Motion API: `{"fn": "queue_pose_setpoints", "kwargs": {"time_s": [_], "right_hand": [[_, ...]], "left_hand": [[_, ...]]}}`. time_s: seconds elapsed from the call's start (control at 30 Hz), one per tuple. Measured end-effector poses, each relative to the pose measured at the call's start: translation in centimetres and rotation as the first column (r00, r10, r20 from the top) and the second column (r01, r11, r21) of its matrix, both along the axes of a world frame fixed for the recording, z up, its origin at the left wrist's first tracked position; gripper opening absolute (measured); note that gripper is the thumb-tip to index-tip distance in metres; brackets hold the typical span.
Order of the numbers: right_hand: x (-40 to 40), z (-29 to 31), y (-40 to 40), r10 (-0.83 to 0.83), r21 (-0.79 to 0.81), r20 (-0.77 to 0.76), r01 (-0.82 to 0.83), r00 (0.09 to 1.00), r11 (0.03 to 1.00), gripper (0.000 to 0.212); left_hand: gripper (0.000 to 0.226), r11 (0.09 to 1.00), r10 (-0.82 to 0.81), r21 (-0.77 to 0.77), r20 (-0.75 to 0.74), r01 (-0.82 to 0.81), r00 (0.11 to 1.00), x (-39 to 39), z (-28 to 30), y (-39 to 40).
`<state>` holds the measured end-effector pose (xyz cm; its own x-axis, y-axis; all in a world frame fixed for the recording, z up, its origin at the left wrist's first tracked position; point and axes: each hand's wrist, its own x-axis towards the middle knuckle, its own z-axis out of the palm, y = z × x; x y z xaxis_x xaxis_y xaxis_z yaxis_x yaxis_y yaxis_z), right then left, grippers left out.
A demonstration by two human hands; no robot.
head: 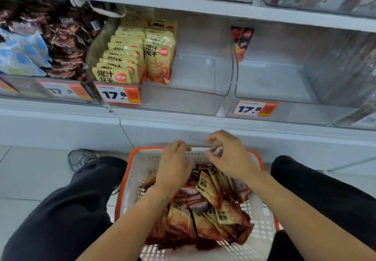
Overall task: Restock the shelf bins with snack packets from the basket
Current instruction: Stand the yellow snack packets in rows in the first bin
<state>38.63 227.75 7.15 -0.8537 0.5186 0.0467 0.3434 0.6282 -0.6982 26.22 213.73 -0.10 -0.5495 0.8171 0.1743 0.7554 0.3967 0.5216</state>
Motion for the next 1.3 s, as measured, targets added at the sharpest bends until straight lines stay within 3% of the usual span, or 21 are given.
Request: {"fn": "queue_pose_setpoints", "kwargs": {"time_s": [0.1, 0.2, 0.3, 0.5, 0.77, 0.93, 1.07, 1.17, 1.23, 1.3], "right_hand": [[3.6, -7.0, -0.1, -0.050, -0.057, 0.340, 0.074, 0.939, 0.996, 0.025], [6.3, -11.6, -0.7, -0.068, -0.101, 0.447, 0.126, 0.892, 0.987, 0.018], [8.9, -14.6, -2.3, -0.037, -0.141, 0.607, 0.154, 0.794, 0.978, 0.022], [14.7, -22.3, -4.9, 0.002, -0.142, 0.747, 0.157, 0.665, 0.977, 0.075], [14.3, -20.6, -5.1, -0.040, -0.150, 0.767, 0.239, 0.640, 0.959, 0.044], [15.4, -20.9, -4.6, 0.013, -0.315, 0.753, 0.343, 0.658, 0.885, 0.060], [15.5, -21.0, -4.8, 0.034, -0.352, 0.795, 0.414, 0.606, 0.840, 0.095], [15.3, -20.9, -5.0, 0.013, -0.197, 0.852, 0.299, 0.523, 0.934, 0.115], [15.0, -20.4, -4.6, -0.010, -0.144, 0.839, 0.240, 0.544, 0.960, 0.115], [14.3, -19.6, -3.6, 0.010, -0.187, 0.816, 0.247, 0.577, 0.951, 0.095]], "left_hand": [[0.034, 0.944, 0.005, -0.326, 0.177, 0.054, 0.984, 4.4, -5.3, -2.4], [0.046, 0.819, 0.028, -0.557, 0.276, 0.137, 0.961, 7.1, -8.8, -4.9], [0.053, 0.700, -0.049, -0.679, 0.262, 0.220, 0.964, 7.5, -10.0, -6.1], [0.050, 0.686, -0.106, -0.684, 0.245, 0.249, 0.964, 7.2, -10.6, -7.1], [0.045, 0.674, -0.107, -0.707, 0.194, 0.214, 0.975, 8.5, -10.5, -5.5], [0.045, 0.651, -0.193, -0.714, 0.173, 0.258, 0.966, 10.3, -10.4, -4.6], [0.031, 0.660, -0.150, -0.680, 0.296, 0.319, 0.943, 11.4, -10.6, -4.4], [0.024, 0.669, -0.139, -0.664, 0.329, 0.334, 0.934, 11.8, -10.6, -4.4], [0.022, 0.673, -0.133, -0.657, 0.344, 0.339, 0.929, 11.9, -10.6, -4.5], [0.023, 0.689, -0.079, -0.647, 0.379, 0.326, 0.922, 11.8, -10.6, -4.3]]}}
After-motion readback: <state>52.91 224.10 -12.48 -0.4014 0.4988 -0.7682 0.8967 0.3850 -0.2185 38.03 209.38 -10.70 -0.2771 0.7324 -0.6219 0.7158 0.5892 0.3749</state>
